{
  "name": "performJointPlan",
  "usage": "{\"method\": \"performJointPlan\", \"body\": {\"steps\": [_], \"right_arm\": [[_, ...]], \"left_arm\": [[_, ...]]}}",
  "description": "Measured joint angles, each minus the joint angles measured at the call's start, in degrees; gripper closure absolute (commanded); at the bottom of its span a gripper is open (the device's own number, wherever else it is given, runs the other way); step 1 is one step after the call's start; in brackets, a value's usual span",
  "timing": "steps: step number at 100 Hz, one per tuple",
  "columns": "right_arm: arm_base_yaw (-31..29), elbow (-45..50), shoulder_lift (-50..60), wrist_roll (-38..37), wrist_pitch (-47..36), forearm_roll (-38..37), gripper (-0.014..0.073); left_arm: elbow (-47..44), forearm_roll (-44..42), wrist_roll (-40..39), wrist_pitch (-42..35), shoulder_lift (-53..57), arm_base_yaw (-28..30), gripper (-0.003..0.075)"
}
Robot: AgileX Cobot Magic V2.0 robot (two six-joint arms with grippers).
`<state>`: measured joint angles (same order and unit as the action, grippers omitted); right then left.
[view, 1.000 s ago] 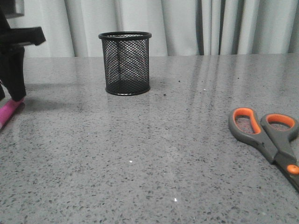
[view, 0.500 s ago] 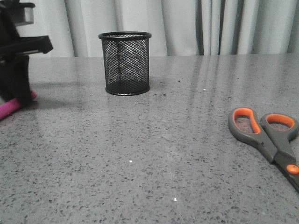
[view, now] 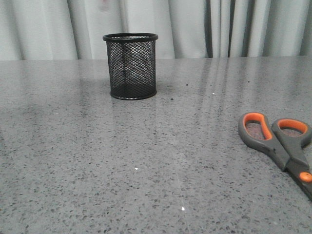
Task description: Put pen and scissors into bin
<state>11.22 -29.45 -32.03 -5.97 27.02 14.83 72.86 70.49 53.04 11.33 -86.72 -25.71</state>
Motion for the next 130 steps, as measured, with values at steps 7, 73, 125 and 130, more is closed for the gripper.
{"method": "performJointPlan", "body": {"steps": [7, 73, 125, 130], "right_arm": [[0.0, 0.0, 0.0, 0.0, 0.0, 0.0, 0.0202], [0.0, 0.0, 0.0, 0.0, -0.4, -0.1, 0.0202], [0.0, -0.8, 0.0, 2.5, 2.1, -0.3, 0.0202], [0.0, -2.0, 0.0, 3.7, 3.8, -0.2, 0.0202]], "left_arm": [[0.4, 5.9, 6.9, -2.4, -2.1, -1.8, 0.0738], [7.8, 12.4, 19.5, -6.6, -15.7, -2.7, 0.0701], [7.8, 10.8, 19.5, 1.0, -8.2, -2.7, 0.0384], [7.8, 10.1, 19.5, 1.8, -5.8, -2.7, 0.0394]]}}
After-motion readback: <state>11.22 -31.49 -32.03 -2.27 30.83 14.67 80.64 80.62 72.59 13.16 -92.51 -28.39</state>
